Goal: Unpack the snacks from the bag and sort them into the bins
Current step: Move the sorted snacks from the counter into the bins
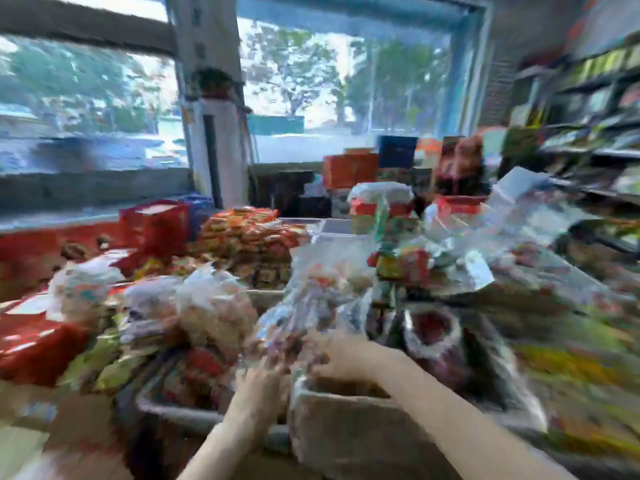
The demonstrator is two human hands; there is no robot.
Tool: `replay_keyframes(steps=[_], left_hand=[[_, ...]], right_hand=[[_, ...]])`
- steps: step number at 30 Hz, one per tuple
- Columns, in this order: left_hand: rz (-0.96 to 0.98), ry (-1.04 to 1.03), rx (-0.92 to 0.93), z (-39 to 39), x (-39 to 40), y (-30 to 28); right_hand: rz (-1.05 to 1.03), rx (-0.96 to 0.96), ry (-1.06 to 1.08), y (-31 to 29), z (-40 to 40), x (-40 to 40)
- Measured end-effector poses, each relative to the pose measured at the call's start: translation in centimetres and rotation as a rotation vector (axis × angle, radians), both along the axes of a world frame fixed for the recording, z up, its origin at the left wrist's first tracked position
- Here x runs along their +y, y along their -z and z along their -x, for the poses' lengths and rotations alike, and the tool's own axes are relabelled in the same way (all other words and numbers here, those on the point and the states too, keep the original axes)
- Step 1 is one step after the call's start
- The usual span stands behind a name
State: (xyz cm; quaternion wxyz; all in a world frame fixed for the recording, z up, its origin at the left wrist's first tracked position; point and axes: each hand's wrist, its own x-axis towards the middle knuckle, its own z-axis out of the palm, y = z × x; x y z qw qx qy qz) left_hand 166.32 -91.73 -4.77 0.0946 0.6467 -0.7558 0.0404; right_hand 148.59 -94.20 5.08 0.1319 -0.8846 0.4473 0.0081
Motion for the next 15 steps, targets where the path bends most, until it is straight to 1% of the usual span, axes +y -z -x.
replay_keyframes(steps=[1, 4, 5, 7, 9, 11, 13, 15], left_hand=[[-0.043, 0.079, 0.049, 6.9, 0.1, -1.4], [-0.208, 0.333, 0.045, 24.1, 0.0, -0.2], [-0.234, 0.411, 0.055, 29.0, 0.1, 0.0], [-0.228, 0.540, 0.067, 37.7, 0.2, 0.1], [-0.212, 0.627, 0.013, 45.1, -0.6, 0.0], [-0.220, 0.676, -0.004, 51.6, -1.7, 0.3], [-0.248, 0.714, -0.009, 57.7, -3.2, 0.8], [-0.262, 0.737, 0.004, 63.7, -5.0, 1.8]], right_hand=[[-0.017, 0.035, 0.118, 0.5, 7.5, 0.6], [-0.077, 0.129, 0.551, 1.6, 29.2, 4.5], [-0.100, 0.156, 0.688, 1.4, 35.5, 6.4], [-0.113, 0.159, 0.907, 0.9, 46.1, 10.1], [-0.083, 0.119, 1.038, 0.9, 54.2, 12.9], [-0.094, 0.101, 1.107, 1.8, 60.0, 14.5], [-0.142, 0.081, 1.148, 3.2, 64.5, 14.6], [-0.161, 0.048, 1.142, 4.6, 68.8, 13.0]])
